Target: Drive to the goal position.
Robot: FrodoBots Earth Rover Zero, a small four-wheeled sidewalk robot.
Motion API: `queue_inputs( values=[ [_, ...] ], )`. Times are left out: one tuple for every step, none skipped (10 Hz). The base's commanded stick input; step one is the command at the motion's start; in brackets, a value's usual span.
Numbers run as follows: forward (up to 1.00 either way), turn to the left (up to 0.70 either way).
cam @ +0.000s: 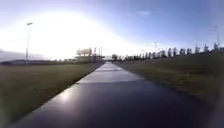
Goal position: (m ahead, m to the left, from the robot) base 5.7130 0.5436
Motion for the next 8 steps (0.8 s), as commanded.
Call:
queue_inputs(
  values=[
    [1.0,0.0],
    [1.0,0.0],
    [1.0,0.0],
    [1.0,0.0],
    [1.0,0.0],
    [1.0,0.0],
    [1.0,0.0],
    [1.0,0.0]
  ],
)
